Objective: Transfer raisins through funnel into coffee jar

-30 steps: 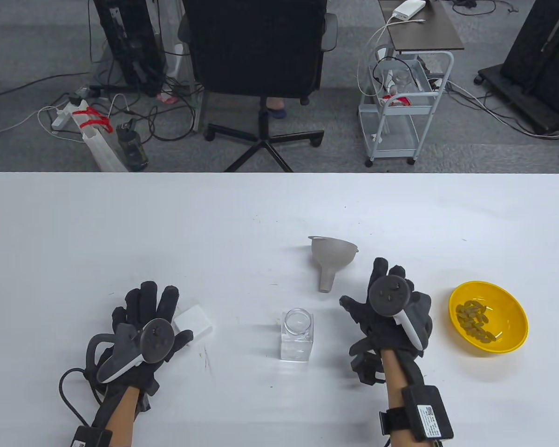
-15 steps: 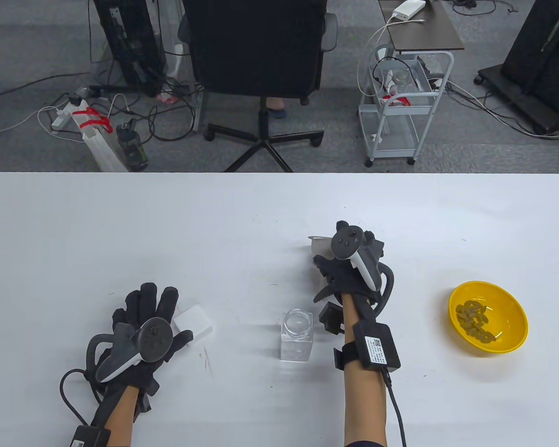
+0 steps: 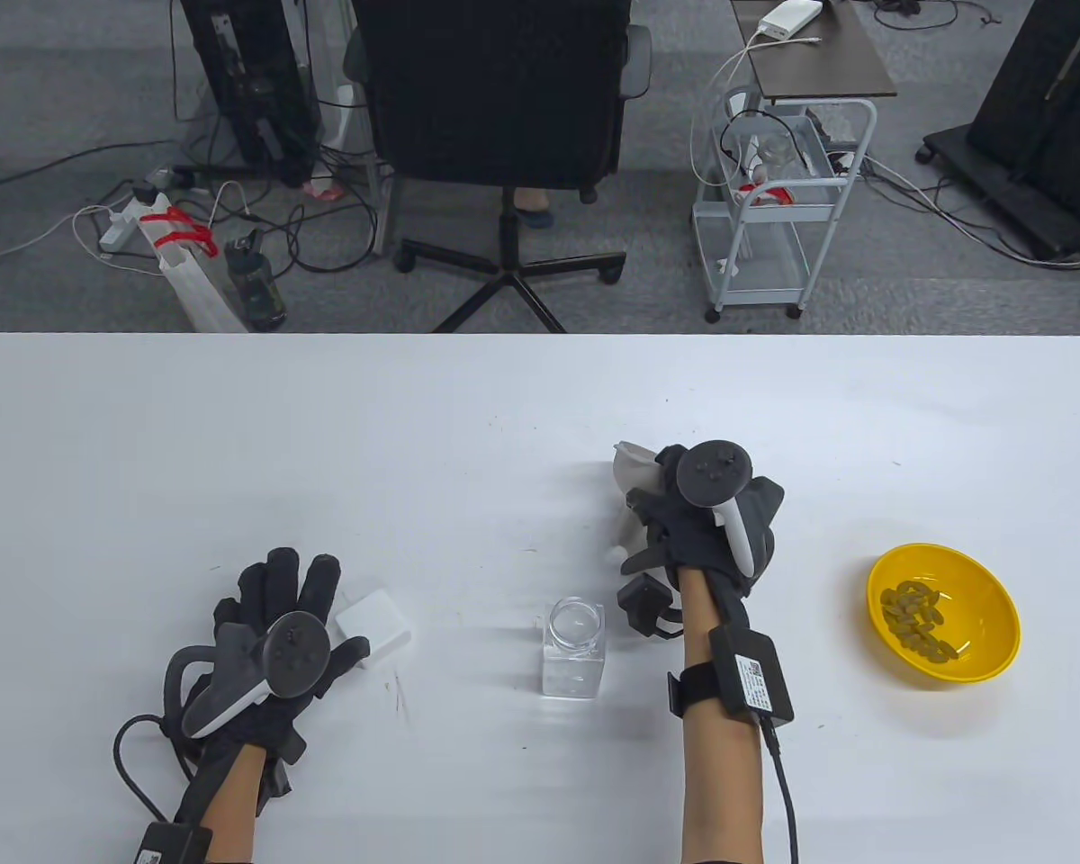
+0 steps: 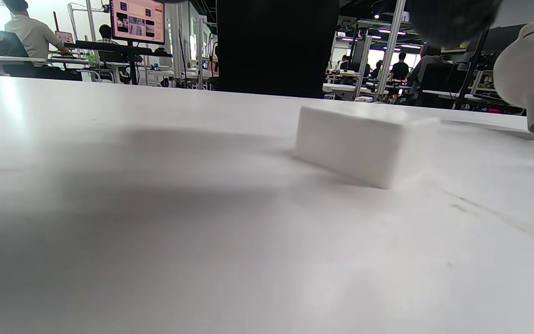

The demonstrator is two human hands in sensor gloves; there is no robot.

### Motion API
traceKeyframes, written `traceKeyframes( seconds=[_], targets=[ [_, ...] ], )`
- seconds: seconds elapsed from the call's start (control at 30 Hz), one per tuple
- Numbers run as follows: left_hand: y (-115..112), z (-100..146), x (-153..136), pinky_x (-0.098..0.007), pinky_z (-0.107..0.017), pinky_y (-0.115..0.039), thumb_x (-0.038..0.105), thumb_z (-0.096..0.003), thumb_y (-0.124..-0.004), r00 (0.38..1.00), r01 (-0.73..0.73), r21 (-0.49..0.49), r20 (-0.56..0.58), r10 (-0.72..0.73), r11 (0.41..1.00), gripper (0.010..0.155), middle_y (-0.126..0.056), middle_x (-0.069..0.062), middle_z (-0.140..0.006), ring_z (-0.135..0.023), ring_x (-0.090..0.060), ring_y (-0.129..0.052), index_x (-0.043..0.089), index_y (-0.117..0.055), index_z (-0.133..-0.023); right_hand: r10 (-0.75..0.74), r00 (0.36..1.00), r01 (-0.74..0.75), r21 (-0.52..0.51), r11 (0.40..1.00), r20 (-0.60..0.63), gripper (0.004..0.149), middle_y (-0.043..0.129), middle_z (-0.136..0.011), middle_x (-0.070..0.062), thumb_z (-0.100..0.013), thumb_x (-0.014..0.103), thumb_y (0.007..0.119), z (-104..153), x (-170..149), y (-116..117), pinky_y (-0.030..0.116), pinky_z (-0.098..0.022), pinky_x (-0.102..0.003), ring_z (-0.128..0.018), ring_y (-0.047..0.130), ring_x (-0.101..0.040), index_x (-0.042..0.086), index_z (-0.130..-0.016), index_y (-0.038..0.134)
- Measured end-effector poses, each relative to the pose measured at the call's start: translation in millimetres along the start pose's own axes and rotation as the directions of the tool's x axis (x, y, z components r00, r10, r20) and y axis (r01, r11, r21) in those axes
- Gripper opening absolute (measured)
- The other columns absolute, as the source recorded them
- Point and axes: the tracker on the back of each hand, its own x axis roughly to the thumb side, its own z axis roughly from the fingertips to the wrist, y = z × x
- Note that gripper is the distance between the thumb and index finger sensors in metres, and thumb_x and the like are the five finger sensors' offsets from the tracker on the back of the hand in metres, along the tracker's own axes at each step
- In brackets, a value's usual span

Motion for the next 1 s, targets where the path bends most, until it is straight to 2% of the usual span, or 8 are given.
traceKeyframes(
  seconds=[0.13,0.27,0.5,0.7,1.0],
  targets=[
    [0,0,-1,-0.073,-0.076,-0.035,0.068,-0.0591,-0.06,1.0,-0.001,-0.006,-0.005,0.001,1.0,0.088,-0.018,-0.023,-0.131,-0.117,-0.055,-0.029,0.028,-0.015,-0.123,-0.052,0.992,0.063,-0.096,0.993,0.115,0.057,0.03,-0.11,-0.04,-0.058,0.034,0.085,21,5,-24,0.062,-0.071,-0.062,-0.094,0.06,-0.06,0.018,-0.102,0.051],
    [0,0,-1,-0.073,-0.076,-0.034,0.069,-0.0591,-0.06,1.0,-0.002,-0.008,-0.01,0.002,1.0,0.088,-0.018,-0.023,-0.131,-0.117,-0.055,-0.028,0.028,-0.015,-0.123,-0.019,0.966,0.063,-0.16,0.985,0.259,0.057,0.03,-0.11,-0.041,-0.057,0.033,0.085,47,15,-45,0.063,-0.07,-0.062,-0.093,0.06,-0.061,0.017,-0.101,0.053],
    [0,0,-1,-0.073,-0.076,-0.034,0.068,-0.0591,-0.06,1.0,0.002,-0.008,-0.012,-0.002,1.0,0.088,-0.018,-0.023,-0.131,-0.117,-0.055,-0.028,0.028,-0.015,-0.123,0.057,0.851,0.097,-0.264,0.96,0.522,0.055,0.031,-0.11,-0.041,-0.058,0.035,0.083,110,39,-74,0.063,-0.069,-0.063,-0.093,0.061,-0.061,0.017,-0.101,0.055],
    [0,0,-1,-0.073,-0.076,-0.034,0.068,-0.059,-0.06,1.0,0.011,-0.014,-0.011,-0.011,1.0,0.088,-0.018,-0.023,-0.131,-0.117,-0.055,-0.028,0.028,-0.015,-0.123,0.071,0.723,0.122,-0.228,0.966,0.687,0.055,0.032,-0.11,-0.041,-0.058,0.035,0.084,165,51,-76,0.063,-0.068,-0.064,-0.093,0.061,-0.062,0.017,-0.101,0.056],
    [-1,0,-1,-0.073,-0.076,-0.034,0.068,-0.0589,-0.06,1.0,0.009,-0.018,-0.017,-0.01,1.0,0.088,-0.018,-0.023,-0.131,-0.117,-0.055,-0.028,0.028,-0.016,-0.123,0.107,0.646,0.049,-0.181,0.982,0.756,0.054,0.034,-0.11,-0.041,-0.058,0.035,0.084,199,44,-61,0.063,-0.068,-0.064,-0.092,0.062,-0.062,0.016,-0.101,0.058]
  ],
)
